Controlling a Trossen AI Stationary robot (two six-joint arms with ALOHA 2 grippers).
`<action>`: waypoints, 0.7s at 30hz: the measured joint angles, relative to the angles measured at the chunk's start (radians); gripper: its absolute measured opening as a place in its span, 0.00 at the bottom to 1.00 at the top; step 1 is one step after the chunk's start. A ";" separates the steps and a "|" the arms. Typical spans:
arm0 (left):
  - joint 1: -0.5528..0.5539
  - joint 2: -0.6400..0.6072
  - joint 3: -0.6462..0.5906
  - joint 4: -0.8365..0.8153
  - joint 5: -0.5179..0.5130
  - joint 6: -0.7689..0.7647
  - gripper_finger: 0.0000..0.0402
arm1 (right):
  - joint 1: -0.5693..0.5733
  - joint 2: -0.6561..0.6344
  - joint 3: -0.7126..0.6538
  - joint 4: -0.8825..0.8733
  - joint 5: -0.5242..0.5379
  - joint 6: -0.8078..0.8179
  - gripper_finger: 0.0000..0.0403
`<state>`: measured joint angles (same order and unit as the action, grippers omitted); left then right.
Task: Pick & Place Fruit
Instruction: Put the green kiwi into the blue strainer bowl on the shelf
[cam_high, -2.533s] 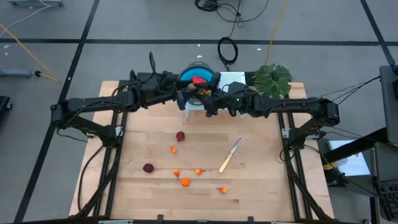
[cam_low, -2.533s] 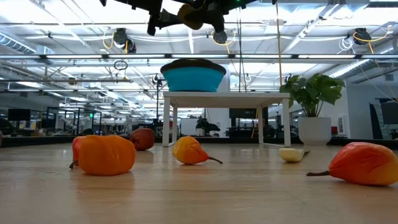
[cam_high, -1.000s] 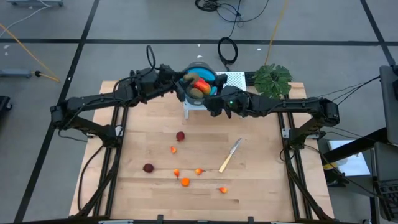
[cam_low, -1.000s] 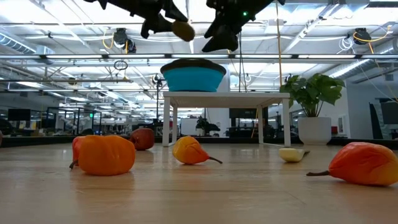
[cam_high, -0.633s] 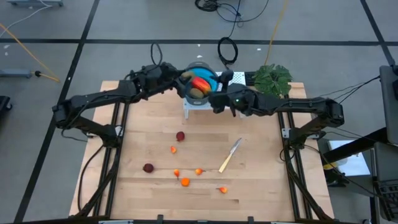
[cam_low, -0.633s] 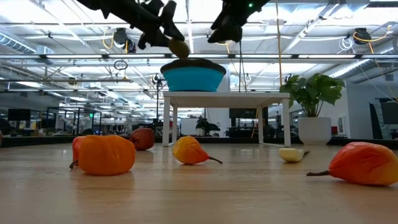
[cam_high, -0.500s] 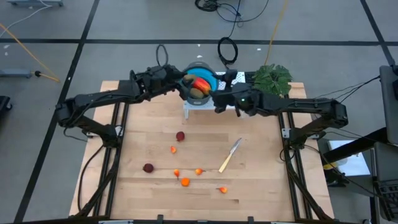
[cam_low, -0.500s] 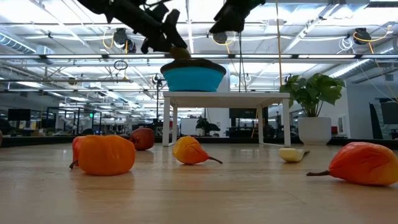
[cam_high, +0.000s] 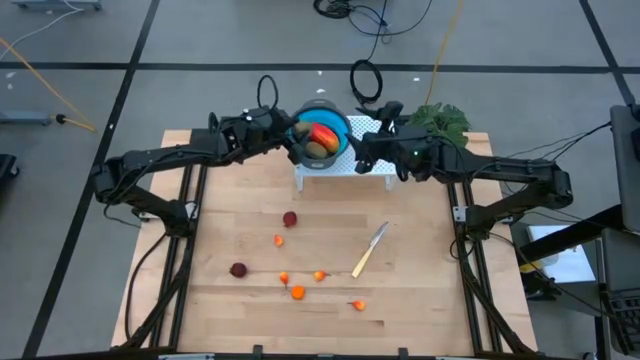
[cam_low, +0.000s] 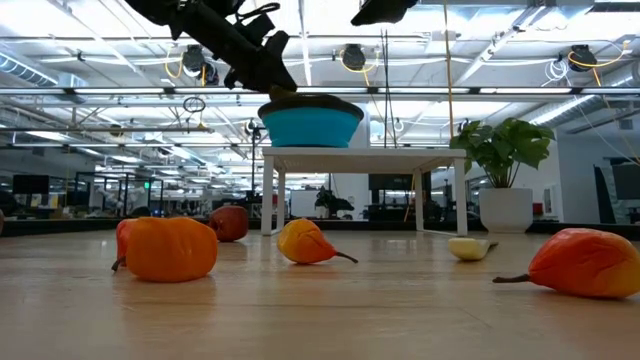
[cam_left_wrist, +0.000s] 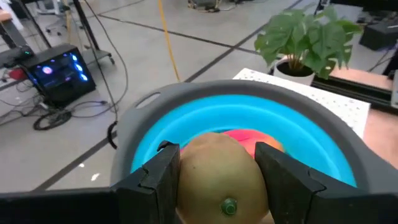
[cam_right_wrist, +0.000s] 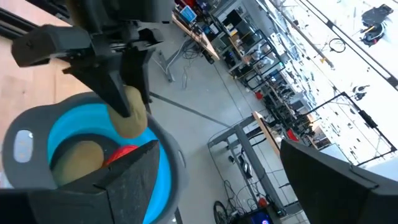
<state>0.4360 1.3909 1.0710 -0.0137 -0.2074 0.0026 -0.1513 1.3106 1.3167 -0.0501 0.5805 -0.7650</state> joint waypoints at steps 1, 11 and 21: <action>-0.002 0.002 0.000 0.001 -0.007 0.008 0.46 | 0.000 0.001 0.000 0.000 0.000 0.002 0.80; -0.006 0.008 0.000 -0.014 0.002 0.048 0.46 | 0.000 0.001 0.000 0.000 -0.001 0.046 0.80; -0.005 0.008 0.000 -0.014 0.024 0.053 0.59 | 0.000 0.001 0.000 -0.001 -0.004 0.046 0.80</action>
<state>0.4309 1.3991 1.0710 -0.0275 -0.1837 0.0552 -0.1509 1.3113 1.3167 -0.0509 0.5762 -0.7189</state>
